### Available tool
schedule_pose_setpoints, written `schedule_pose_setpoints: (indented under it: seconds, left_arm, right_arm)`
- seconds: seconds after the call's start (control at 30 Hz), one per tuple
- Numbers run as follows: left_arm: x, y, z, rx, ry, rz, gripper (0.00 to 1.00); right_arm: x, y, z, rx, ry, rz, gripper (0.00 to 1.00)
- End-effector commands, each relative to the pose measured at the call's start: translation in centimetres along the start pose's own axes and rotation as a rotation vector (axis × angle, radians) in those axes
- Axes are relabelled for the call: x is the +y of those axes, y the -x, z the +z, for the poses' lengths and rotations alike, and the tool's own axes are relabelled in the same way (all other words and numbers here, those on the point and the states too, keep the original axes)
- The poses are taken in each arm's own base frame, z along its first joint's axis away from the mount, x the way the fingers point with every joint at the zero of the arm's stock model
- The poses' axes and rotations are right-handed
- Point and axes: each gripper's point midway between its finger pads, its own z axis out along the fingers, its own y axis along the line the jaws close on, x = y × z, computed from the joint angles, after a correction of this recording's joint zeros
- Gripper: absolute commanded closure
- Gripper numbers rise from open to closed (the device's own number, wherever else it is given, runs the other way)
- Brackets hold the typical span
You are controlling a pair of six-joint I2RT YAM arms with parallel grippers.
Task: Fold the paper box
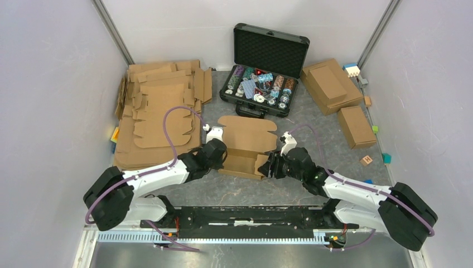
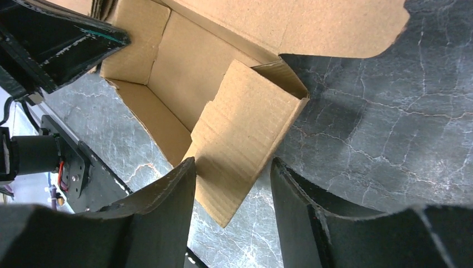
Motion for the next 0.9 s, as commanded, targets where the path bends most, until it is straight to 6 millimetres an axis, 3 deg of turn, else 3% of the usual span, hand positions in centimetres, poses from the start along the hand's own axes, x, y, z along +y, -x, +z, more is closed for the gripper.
schedule_pose_setpoints:
  seconds: [0.0, 0.3, 0.4, 0.7, 0.87]
  left_arm:
    - [-0.2, 0.4, -0.2, -0.010, 0.029, 0.045, 0.98]
    - [-1.7, 0.4, -0.6, -0.028, 0.033, 0.106, 0.98]
    - [-2.0, 0.4, -0.8, -0.028, 0.025, 0.115, 0.97]
    - [-3.8, 0.1, -1.2, -0.015, -0.078, 0.081, 0.89]
    - [-4.9, 0.2, -1.3, -0.036, -0.122, 0.014, 0.86]
  right_arm:
    - [1.6, 1.4, 0.5, -0.022, 0.043, -0.001, 0.42]
    - [2.0, 1.5, 0.9, -0.014, 0.045, -0.015, 0.38]
    - [1.6, 1.5, 0.9, -0.014, 0.021, -0.023, 0.33]
    - [-0.6, 1.6, 1.1, 0.015, -0.118, -0.065, 0.33]
    - [-0.7, 1.6, 1.4, 0.031, -0.152, -0.086, 0.33]
